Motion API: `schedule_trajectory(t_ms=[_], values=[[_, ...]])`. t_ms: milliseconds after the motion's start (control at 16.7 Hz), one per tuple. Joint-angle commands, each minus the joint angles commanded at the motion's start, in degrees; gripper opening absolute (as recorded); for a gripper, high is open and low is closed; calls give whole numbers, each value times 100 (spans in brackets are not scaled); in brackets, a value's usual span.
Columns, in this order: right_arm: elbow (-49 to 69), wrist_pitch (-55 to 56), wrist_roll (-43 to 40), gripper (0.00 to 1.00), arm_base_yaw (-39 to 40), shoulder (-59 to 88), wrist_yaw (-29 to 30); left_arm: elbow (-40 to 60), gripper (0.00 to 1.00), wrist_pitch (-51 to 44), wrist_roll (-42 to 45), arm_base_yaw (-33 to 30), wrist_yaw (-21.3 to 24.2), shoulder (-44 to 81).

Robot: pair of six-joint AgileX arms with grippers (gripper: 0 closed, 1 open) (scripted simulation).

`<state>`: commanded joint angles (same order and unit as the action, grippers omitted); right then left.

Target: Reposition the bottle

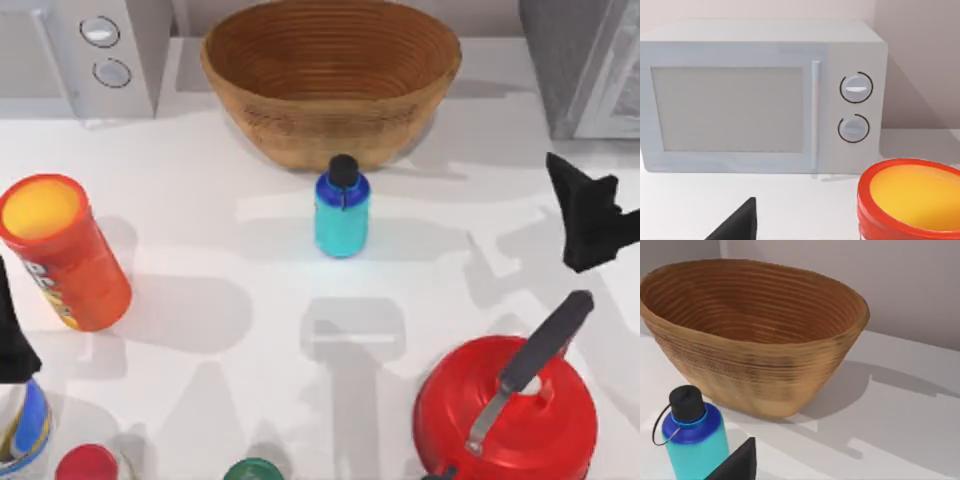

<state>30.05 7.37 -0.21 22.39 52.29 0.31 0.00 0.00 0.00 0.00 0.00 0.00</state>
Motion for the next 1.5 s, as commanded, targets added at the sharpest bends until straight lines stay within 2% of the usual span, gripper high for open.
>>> schedule_trajectory(t_ms=[300,540,1140,1500], values=[[1218,551,-280,100,639,2920,-466,0,100,0,0,0,0,0],[1596,875,-551,100,852,4253,-894,0,100,0,0,0,0,0],[1737,959,-655,100,870,4695,-1045,0,100,0,0,0,0,0],[2715,1021,-569,100,1038,5714,-915,0,100,0,0,0,0,0]])
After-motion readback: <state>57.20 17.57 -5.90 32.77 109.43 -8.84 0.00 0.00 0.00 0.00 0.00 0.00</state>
